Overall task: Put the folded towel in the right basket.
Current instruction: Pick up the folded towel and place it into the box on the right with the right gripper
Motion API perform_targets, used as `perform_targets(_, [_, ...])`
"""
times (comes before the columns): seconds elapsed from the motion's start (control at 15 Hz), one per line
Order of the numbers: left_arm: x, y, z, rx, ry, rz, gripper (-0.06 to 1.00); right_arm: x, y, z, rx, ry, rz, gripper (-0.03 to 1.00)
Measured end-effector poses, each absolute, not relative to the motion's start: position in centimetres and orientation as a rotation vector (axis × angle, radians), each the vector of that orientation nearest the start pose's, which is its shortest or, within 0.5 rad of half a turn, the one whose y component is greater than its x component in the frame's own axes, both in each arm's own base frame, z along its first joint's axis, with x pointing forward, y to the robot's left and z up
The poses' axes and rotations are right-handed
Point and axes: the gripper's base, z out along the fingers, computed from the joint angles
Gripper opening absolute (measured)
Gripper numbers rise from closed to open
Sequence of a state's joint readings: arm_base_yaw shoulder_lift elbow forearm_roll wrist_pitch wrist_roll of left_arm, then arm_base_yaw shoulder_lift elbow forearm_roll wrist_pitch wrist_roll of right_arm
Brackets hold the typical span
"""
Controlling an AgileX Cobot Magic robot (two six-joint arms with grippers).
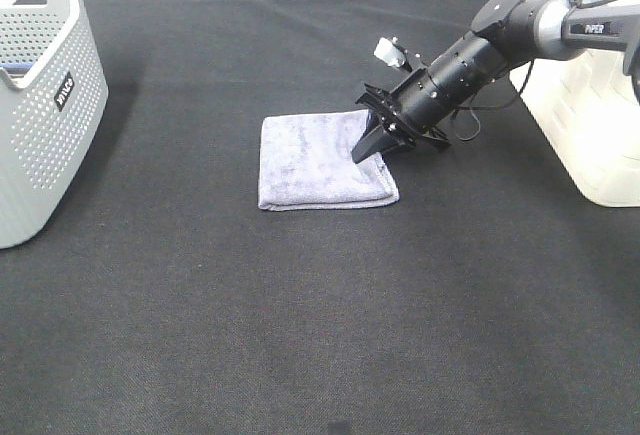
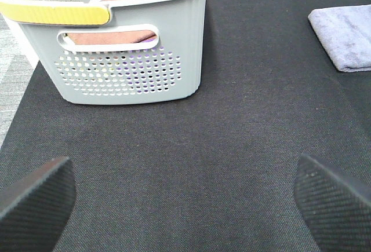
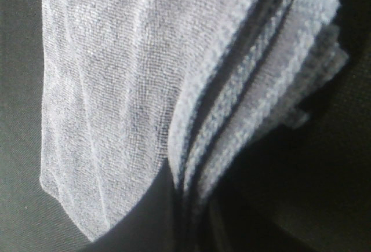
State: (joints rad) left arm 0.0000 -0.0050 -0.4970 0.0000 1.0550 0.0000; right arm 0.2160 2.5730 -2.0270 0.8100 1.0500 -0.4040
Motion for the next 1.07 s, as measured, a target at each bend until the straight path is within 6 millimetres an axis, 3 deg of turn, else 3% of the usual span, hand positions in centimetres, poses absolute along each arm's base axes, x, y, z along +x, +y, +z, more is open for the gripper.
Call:
perform_targets(0.13, [-0.5,0.0,27.7,0.000,2.037,0.000,0.97,48.6,16.5,8.3,-0.339,2.810,1.032,0.06])
perform_targets(0.33, [-0.5,0.0,27.7,0.000,2.037,0.000,0.97,49.2,16.4,12.3,-0.457,2.741,0.958,0.06])
perform_targets(0.4, [-0.5,0.0,27.7,0.000,2.037,0.000,0.97,49.4,16.2,14.7,-0.498,2.697,0.911,0.06])
perform_targets(0.47, [-0.5,0.0,27.7,0.000,2.037,0.000,0.97,49.3,16.0,18.9,-0.566,2.619,0.830,0.06])
perform_targets(0.6, [-0.5,0.0,27.7,0.000,2.037,0.000,0.97,48.9,15.3,24.8,-0.641,2.512,0.685,0.06])
perform_targets(0.73, [-0.5,0.0,27.7,0.000,2.037,0.000,0.97,48.0,14.2,29.5,-0.665,2.449,0.517,0.06])
perform_targets(0.8, [-0.5,0.0,27.7,0.000,2.037,0.000,0.97,48.0,14.2,29.5,-0.665,2.449,0.517,0.06])
perform_targets(1.0, [-0.5,0.0,27.7,0.000,2.037,0.000,0.97,45.9,11.0,36.8,-0.586,2.372,0.221,0.06])
perform_targets(1.07, [-0.5,0.0,27.7,0.000,2.037,0.000,0.97,45.5,9.6,38.2,-0.542,2.362,0.185,0.06])
